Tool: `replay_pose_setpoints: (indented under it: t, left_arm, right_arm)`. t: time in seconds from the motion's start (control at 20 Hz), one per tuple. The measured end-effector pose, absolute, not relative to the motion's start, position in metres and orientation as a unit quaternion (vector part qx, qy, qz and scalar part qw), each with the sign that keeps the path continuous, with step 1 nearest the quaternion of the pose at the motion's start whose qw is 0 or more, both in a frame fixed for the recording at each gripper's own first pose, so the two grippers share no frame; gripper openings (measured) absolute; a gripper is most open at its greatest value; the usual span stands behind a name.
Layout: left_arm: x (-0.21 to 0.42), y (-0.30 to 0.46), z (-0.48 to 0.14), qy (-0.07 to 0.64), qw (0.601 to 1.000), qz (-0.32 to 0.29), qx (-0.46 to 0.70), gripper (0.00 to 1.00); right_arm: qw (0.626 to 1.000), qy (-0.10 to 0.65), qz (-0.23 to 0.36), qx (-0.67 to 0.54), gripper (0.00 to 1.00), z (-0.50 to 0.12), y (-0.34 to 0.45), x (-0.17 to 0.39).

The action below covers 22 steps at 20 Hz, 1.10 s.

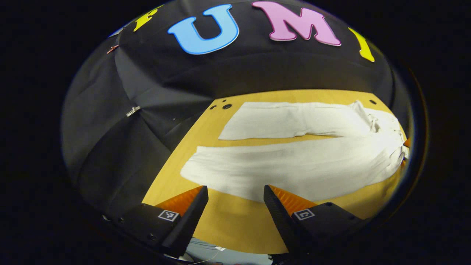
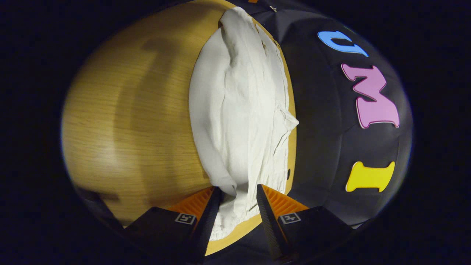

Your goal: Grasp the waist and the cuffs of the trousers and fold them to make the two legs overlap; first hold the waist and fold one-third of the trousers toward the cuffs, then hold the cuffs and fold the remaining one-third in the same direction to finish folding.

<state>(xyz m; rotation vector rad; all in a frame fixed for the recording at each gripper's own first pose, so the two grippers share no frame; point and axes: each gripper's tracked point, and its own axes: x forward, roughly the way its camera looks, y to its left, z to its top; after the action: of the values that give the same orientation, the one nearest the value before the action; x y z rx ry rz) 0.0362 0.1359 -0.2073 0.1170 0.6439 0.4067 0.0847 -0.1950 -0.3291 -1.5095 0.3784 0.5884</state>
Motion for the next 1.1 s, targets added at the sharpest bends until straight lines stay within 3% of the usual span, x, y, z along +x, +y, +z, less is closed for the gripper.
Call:
replay_pose_setpoints:
  t: [0.05,0.15,0.4,0.75,1.1]
  left_arm:
    - [0.031,0.151,-0.21,0.317,0.923,0.209,0.062,0.97]
    - [0.023,0.18,-0.215,0.323,0.916,0.228,0.076,0.97]
    - [0.012,0.226,-0.235,0.338,0.906,0.236,0.094,0.97]
    - [0.029,0.292,-0.275,0.389,0.869,0.172,0.255,0.96]
    - [0.082,0.293,-0.295,0.4,0.82,0.04,0.407,0.95]
  right_arm:
    - [0.678,0.177,0.262,-0.664,0.63,-0.333,-0.197,0.09]
    - [0.687,0.196,0.266,-0.648,0.36,-0.336,-0.2,0.095]
    - [0.705,0.235,0.273,-0.611,0.13,-0.341,-0.197,0.09]
    - [0.728,0.334,0.322,-0.504,0.05,-0.342,-0.198,0.09]
    - [0.715,0.323,0.328,-0.526,0.05,-0.342,-0.197,0.089]
